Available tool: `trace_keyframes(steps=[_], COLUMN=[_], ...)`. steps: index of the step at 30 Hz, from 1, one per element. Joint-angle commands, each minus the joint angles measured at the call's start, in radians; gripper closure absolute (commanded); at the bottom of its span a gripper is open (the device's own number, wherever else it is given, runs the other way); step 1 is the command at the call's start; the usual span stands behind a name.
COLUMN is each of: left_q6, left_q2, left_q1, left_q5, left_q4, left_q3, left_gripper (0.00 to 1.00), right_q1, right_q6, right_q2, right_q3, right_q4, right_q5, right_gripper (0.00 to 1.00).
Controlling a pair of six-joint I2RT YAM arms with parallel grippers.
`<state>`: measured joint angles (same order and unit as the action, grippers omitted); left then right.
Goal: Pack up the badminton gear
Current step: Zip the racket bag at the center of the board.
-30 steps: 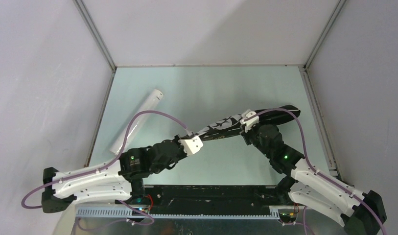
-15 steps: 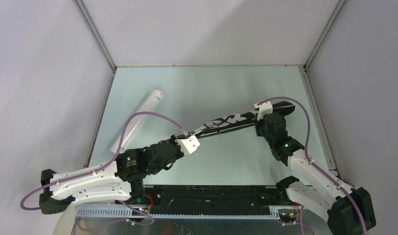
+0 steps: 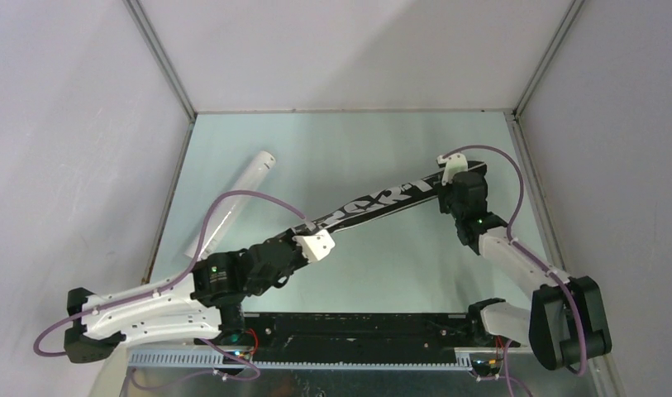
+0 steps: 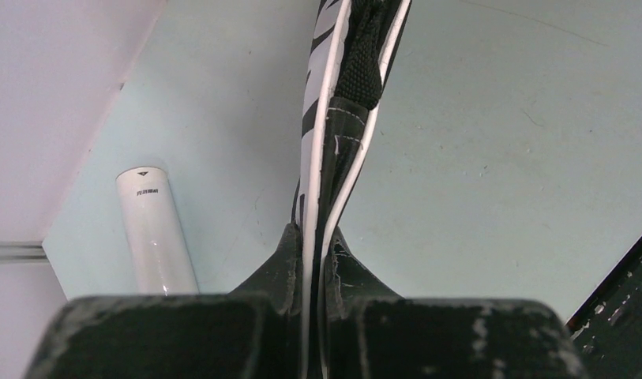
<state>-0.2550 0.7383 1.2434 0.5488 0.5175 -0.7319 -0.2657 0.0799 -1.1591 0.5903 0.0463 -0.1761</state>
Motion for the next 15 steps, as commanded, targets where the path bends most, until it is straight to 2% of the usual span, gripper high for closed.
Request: trace_keyframes(steps=[1,9,15], left_q6=[-0.04,-0.032,-0.019], left_q2=[-0.093,-0.182,-0.185], left_q1=[-0.006,-0.007,-0.007], left_q5=[0.087,0.019,0.04], left_q4=[0.005,0.014,0.035], left_q3=[-0.011,-0.028,-0.049], left_gripper=[1.0,1.0,1.0], right_q1=[0.122,0.268,0.354], right_q6=[0.094,0.154,0.167], right_q2=[-0.07,-0.153,-0.156], right_q3=[0.035,0.046,0.046], right_q4=[0.166,0.359,0.39], right_q5=[-0.166,-0.114,-0.002], right_gripper=[1.0,1.0,1.0])
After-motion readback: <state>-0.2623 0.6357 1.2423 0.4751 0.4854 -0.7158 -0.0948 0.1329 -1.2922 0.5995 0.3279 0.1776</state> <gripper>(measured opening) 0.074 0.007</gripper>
